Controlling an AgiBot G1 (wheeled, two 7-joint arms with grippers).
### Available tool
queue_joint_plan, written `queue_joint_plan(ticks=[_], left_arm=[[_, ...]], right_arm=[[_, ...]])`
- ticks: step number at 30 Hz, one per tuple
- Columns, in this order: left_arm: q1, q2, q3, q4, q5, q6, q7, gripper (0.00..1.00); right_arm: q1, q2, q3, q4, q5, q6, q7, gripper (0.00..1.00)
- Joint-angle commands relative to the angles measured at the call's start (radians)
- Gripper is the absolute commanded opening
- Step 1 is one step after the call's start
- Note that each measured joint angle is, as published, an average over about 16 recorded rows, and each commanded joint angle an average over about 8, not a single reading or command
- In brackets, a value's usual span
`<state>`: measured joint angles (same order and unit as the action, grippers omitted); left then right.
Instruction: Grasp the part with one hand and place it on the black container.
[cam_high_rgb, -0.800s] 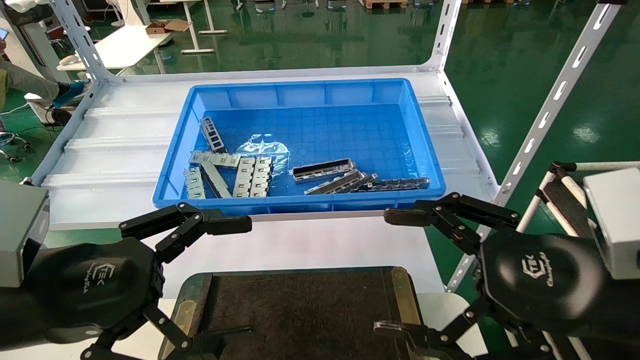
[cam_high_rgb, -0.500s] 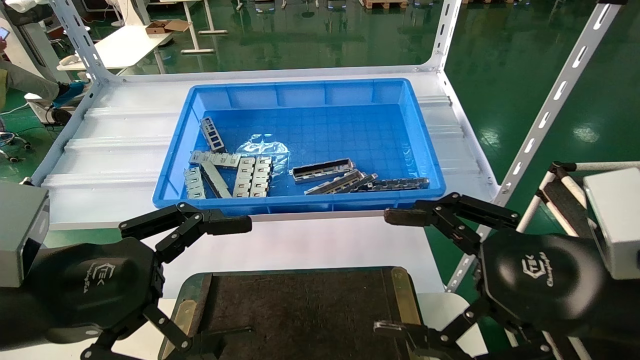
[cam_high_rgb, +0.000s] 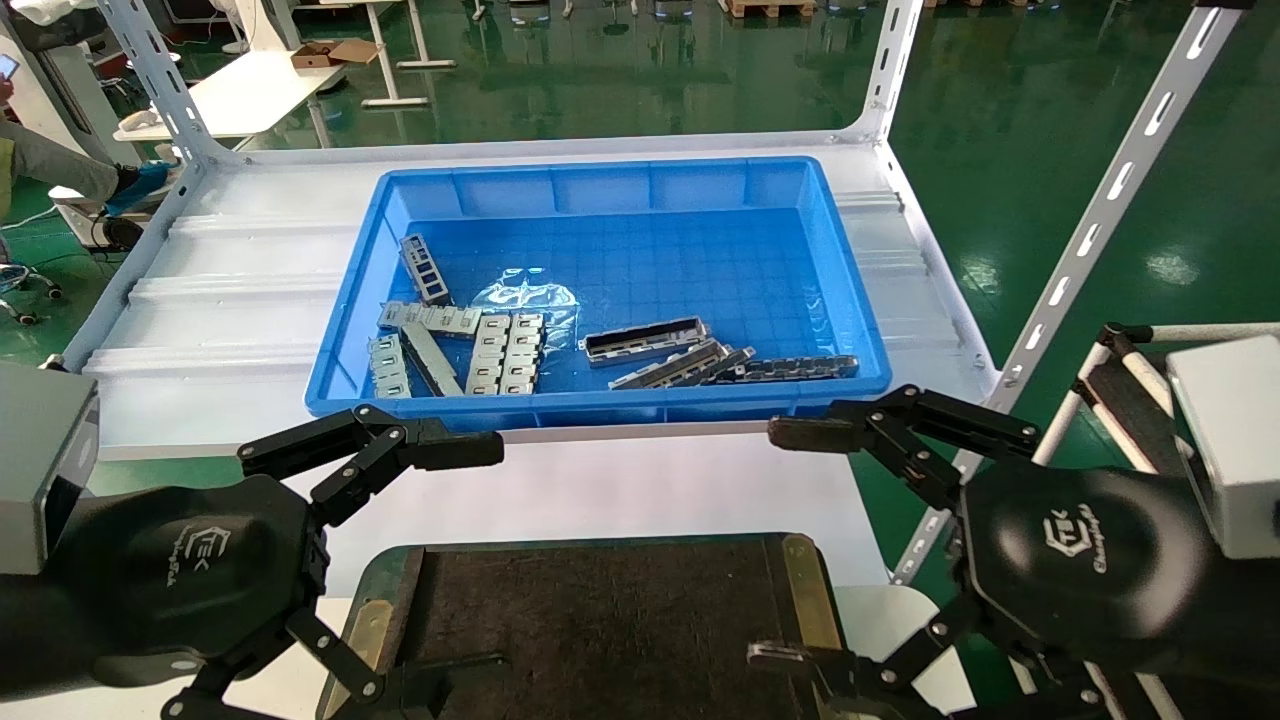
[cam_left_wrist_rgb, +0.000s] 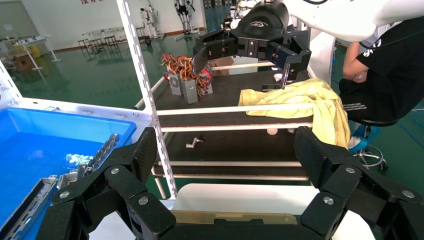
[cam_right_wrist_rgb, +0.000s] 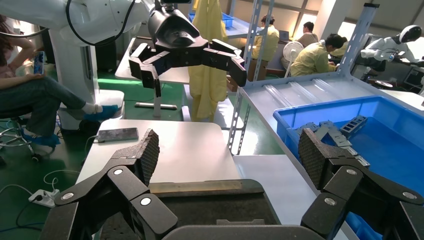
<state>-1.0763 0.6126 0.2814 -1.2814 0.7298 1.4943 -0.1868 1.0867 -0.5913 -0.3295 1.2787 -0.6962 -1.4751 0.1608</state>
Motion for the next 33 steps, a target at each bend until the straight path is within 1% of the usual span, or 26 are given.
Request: queue_joint_plan(ticks=[1,23,33], left_arm=[[0.000,0.000,0.000,0.000,0.000,0.000,0.000,1.00],[-0.001,0.001,0.000,-0.001,0.000,-0.003,-0.001,1.00],[-0.012,0.024,0.009,-0.002,0.030,-0.045,0.000,1.00]], right_arm=[[0.000,0.000,0.000,0.000,0.000,0.000,0.000,1.00],[0.000,0.000,0.000,0.000,0.000,0.000,0.000,1.00],[0.000,0.000,0.000,-0.001,0.000,0.000,0.000,1.00]])
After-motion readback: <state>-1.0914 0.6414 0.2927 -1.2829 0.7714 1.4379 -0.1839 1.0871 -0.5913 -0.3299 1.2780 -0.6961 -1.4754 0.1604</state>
